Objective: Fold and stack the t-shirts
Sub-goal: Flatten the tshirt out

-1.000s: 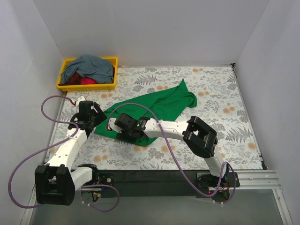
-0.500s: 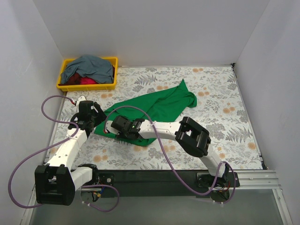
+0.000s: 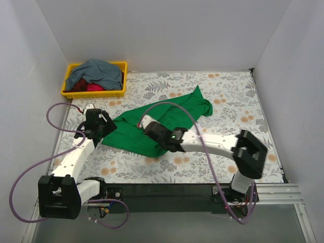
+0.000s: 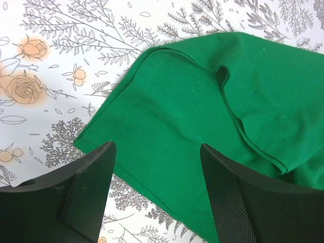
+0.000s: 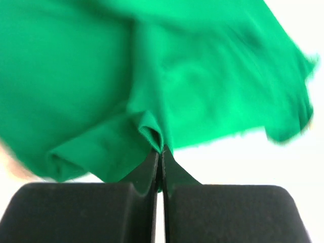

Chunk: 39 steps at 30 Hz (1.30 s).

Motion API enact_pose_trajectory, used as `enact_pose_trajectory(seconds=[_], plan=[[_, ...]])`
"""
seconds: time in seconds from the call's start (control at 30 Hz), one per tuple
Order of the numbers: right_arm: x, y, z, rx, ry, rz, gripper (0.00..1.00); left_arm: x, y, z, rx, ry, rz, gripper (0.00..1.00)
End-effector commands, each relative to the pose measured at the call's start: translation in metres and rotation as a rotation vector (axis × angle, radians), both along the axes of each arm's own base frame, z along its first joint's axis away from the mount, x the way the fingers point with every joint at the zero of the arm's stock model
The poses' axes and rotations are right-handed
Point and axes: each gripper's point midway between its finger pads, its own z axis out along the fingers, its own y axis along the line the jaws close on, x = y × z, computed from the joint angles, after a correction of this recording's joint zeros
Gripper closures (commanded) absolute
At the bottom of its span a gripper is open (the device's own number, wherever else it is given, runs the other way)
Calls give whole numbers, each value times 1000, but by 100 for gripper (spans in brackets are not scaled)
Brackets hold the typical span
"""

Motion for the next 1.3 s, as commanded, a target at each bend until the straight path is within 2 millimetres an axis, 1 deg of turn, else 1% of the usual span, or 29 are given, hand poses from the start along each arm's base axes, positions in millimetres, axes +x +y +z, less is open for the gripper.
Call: enact_pose_trajectory(seconds=[0.0, 0.03, 0.07, 0.1, 0.13, 0.17, 0.2, 0.23, 0.27, 0.3, 0.33, 0.37, 0.43, 0.47, 0.57, 0.6, 0.67, 0.73, 0.77, 0.83, 0.87, 0.9, 0.97, 1.0, 1.03, 1.1, 1.27], plan=[[6, -78, 34, 273, -104, -470, 99, 6, -4, 8, -19, -17, -23, 34], [-3, -102, 30, 283, -89, -555, 99, 6, -5, 6, -19, -13, -26, 34], [-10, -123, 43, 363, -91, -627, 99, 5, -6, 6, -25, -11, -31, 35], [-22, -152, 23, 349, -72, -708, 99, 5, -7, 5, -28, -8, -37, 35], [-33, -167, 16, 435, -44, -833, 99, 4, -7, 6, -30, -11, -35, 36], [-44, -174, 19, 532, 1, -854, 99, 4, -8, 7, -32, -13, -36, 36], [-57, -189, 0, 540, 33, -894, 99, 4, -7, 7, -34, -15, -29, 36], [-66, -192, 2, 665, 84, -951, 99, 3, -6, 7, -30, -15, -24, 36], [-74, -201, -4, 695, 106, -990, 99, 2, -6, 6, -28, -14, -21, 36], [-83, -213, -17, 700, 122, -1028, 99, 2, -5, 7, -26, -13, -17, 35], [-87, -217, -10, 795, 142, -1050, 99, 0, -4, 4, -26, -7, -14, 35], [-92, -224, -12, 841, 159, -1104, 99, -1, -4, 3, -26, 2, -13, 35], [-97, -234, -9, 942, 171, -1125, 99, -3, -4, 0, -27, 11, -10, 35], [-101, -239, -11, 963, 180, -1142, 99, -5, -4, -3, -28, 18, -8, 35], [-109, -238, -12, 1025, 239, -1121, 99, -8, -4, -11, -34, 49, -2, 35], [-111, -238, -13, 1020, 250, -1109, 99, -9, -5, -14, -38, 60, -1, 35], [-114, -236, -16, 1012, 269, -1096, 99, -18, -9, -26, -64, 114, 4, 35], [-112, -238, -14, 1003, 253, -1089, 99, -26, -13, -39, -91, 170, 1, 35], [-110, -237, -9, 1010, 247, -1082, 99, -33, -15, -45, -106, 206, 14, 35], [-105, -238, -4, 991, 208, -1073, 99, -41, -13, -56, -107, 268, 39, 37], [-103, -238, 0, 984, 193, -1066, 99, -48, -9, -61, -90, 303, 60, 38], [-100, -236, 7, 983, 182, -1054, 99, -49, -7, -62, -92, 313, 89, 40], [-96, -234, 11, 925, 153, -1037, 99, -54, -4, -65, -79, 347, 114, 42], [-94, -231, 17, 922, 149, -1028, 99, -56, -2, -67, -71, 355, 128, 43], [-94, -230, 14, 872, 144, -1022, 99, -58, -1, -69, -68, 365, 134, 43], [-92, -226, 14, 850, 145, -1014, 99, -62, 1, -71, -62, 379, 146, 43], [-93, -213, 6, 794, 183, -964, 99, -72, 3, -79, -45, 429, 155, 43]])
